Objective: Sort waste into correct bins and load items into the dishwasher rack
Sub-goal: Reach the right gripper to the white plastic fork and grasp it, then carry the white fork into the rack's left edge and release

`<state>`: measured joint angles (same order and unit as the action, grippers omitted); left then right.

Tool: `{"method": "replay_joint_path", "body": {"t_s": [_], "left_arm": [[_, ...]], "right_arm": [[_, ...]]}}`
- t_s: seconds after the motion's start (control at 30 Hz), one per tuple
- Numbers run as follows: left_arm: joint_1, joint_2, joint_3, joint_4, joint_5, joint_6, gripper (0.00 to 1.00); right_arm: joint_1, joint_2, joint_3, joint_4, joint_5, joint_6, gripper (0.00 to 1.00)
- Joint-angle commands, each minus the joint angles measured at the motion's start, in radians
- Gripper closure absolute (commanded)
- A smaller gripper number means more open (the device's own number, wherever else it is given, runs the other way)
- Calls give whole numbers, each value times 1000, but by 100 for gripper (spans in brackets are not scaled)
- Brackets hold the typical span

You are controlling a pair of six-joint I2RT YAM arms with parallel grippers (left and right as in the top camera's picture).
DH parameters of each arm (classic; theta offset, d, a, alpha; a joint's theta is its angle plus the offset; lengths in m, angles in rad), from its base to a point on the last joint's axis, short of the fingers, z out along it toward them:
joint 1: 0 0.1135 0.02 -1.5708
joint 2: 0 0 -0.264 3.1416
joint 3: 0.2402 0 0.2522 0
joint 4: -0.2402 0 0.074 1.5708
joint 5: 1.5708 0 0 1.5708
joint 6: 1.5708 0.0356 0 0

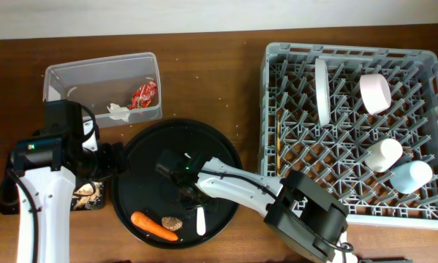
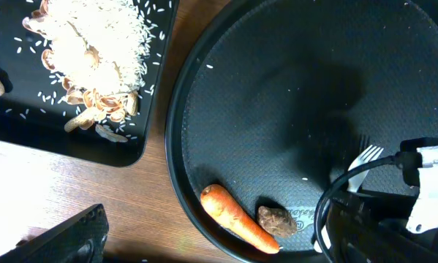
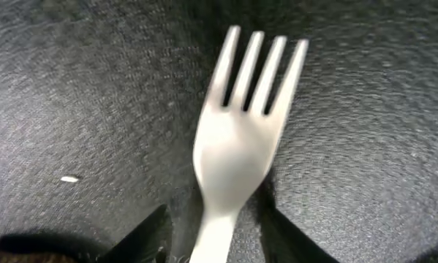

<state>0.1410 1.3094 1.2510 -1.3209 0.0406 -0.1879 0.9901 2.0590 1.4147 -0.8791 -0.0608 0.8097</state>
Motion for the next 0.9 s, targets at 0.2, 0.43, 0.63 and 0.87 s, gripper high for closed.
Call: {"method": "replay_joint_path", "body": {"t_s": [0.2, 0.43, 0.63, 0.87], "left_arm": [[4, 2, -6, -1, 0, -2, 5], [4, 2, -6, -5, 0, -2, 5], [4, 2, -6, -4, 0, -2, 5], [4, 2, -6, -1, -4, -2, 5]], "right_arm": [[5, 18, -34, 8, 24, 19, 67], [3, 18, -34, 5, 24, 19, 83], [-13, 9, -27, -18, 24, 18, 89], [-124, -126, 39, -130, 76, -31, 90]]}}
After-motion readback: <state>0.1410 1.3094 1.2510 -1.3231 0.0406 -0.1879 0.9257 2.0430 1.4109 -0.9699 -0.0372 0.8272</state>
